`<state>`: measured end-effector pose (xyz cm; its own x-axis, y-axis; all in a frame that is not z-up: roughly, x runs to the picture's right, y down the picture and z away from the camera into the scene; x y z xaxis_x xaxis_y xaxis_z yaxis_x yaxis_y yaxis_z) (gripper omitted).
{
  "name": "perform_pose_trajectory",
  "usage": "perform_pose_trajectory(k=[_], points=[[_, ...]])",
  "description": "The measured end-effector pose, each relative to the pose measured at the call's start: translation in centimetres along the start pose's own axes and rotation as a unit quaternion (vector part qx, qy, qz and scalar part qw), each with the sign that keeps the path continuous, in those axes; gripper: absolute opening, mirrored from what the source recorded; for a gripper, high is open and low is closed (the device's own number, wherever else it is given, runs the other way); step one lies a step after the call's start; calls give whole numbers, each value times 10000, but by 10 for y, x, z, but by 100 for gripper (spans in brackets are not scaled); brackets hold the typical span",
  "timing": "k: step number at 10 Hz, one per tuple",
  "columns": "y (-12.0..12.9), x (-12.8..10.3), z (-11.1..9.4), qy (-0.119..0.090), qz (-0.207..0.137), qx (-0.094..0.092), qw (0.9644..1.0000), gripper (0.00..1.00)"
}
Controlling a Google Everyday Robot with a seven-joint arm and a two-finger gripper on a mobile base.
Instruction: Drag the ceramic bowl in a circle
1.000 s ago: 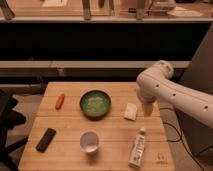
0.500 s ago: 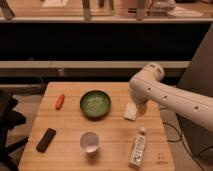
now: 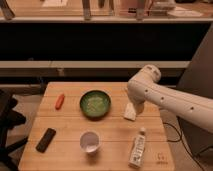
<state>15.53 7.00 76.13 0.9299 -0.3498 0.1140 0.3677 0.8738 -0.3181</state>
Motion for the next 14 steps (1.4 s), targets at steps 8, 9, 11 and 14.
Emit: perform_pose_trajectory(k=[8, 9, 11, 14], points=[[-12, -17, 28, -81, -330, 138, 9993, 80], [-13, -18, 32, -90, -381, 150, 9991, 80], [-16, -20, 38, -100, -472, 161, 9987, 80], [-19, -23, 46, -145, -599, 165, 9980, 80]])
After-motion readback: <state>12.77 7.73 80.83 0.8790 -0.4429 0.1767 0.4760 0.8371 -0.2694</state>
